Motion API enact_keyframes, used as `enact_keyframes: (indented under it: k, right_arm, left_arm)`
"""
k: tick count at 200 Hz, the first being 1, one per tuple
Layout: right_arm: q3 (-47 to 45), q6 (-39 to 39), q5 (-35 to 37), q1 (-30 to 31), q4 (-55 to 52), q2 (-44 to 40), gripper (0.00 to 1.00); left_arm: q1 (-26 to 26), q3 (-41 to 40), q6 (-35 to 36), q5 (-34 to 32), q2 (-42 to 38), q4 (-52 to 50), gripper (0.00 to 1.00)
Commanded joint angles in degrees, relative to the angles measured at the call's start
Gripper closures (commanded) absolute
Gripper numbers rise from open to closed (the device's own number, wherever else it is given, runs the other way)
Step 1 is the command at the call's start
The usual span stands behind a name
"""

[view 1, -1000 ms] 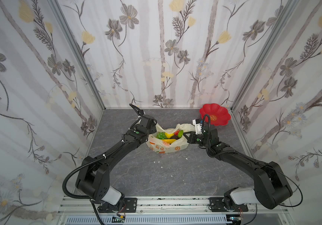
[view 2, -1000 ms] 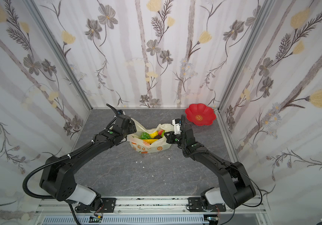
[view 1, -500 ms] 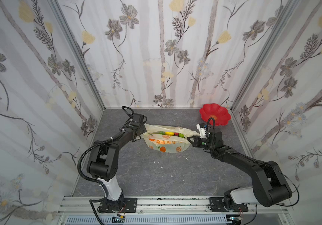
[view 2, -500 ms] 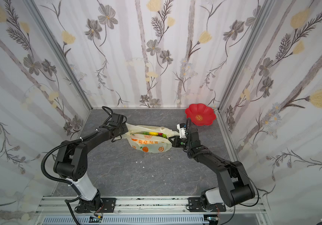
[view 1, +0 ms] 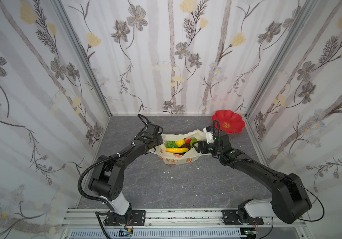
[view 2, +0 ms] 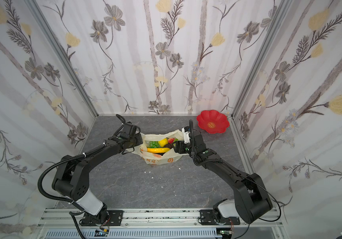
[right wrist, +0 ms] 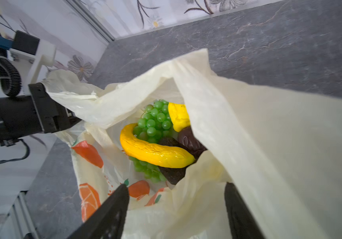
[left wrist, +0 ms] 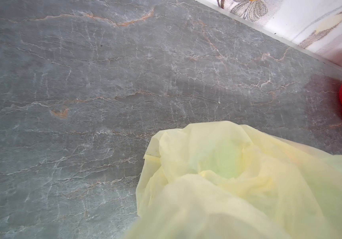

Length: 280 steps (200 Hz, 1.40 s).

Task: Take fruits out of the plastic bag
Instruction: Spread open the plastic bag at the center of the table.

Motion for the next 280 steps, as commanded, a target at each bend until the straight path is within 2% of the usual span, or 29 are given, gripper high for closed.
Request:
enact_keyframes:
  k: [1,27,71,129,157,176,188,196,217,240,256,280]
  right_arm:
    - [3.1,-5.3,17.2,4.0,-9.6,-1.8,0.21]
    - [7.1,-7.9,29.7,9.0,-16.7,-3.2,0.17]
    - [13.4,-11.7,41.7,14.6,-21.0,-0.7,0.12]
    - [23.3,-13.5,49.6,12.2,-20.6,15.9,0.08]
    - [28.2,-13.5,46.8,9.7,-20.3,22.5,0.09]
    - [30.7,-11.9,44.0,7.4,-20.9,26.7,0.16]
    - [31.3,-11.5,42.6,6.6,-21.1,28.0,0.25]
    - [31.4,-11.5,41.6,6.2,-20.9,28.3,0.36]
    - [29.6,-11.8,38.1,5.3,-19.8,27.0,0.71]
    - [22.1,-12.2,26.2,2.9,-13.5,20.9,1.0]
    - [16.0,-11.2,15.9,0.5,-8.9,16.7,1.0]
    - [9.1,-8.6,5.9,-2.1,-3.8,12.6,1.0]
  left_arm:
    - [-0.1,-0.3,-0.9,0.1,-0.8,0.7,1.0]
    - [-0.2,-0.3,-0.9,0.0,-1.1,0.7,1.0]
    - [-0.5,-0.2,-0.9,0.6,-0.9,0.7,1.0]
    - [-0.9,-0.2,-0.8,1.2,-1.1,0.6,1.0]
    - [-1.0,-0.7,-0.8,2.0,-1.0,0.7,1.0]
    - [-1.0,-1.0,-1.0,2.0,-1.1,0.8,1.0]
    - [-0.9,-1.2,-0.9,1.6,-1.3,0.9,1.0]
    - [-0.6,-1.3,-0.8,1.5,-1.6,0.9,1.0]
    - [1.6,-2.1,-1.4,2.8,-2.3,1.4,1.0]
    - [4.3,-3.4,-2.4,3.6,-3.1,2.8,1.0]
    - [6.5,-4.3,-3.6,5.8,-2.5,4.1,1.0]
    - [7.9,-4.1,-3.9,7.1,-0.7,5.0,1.0]
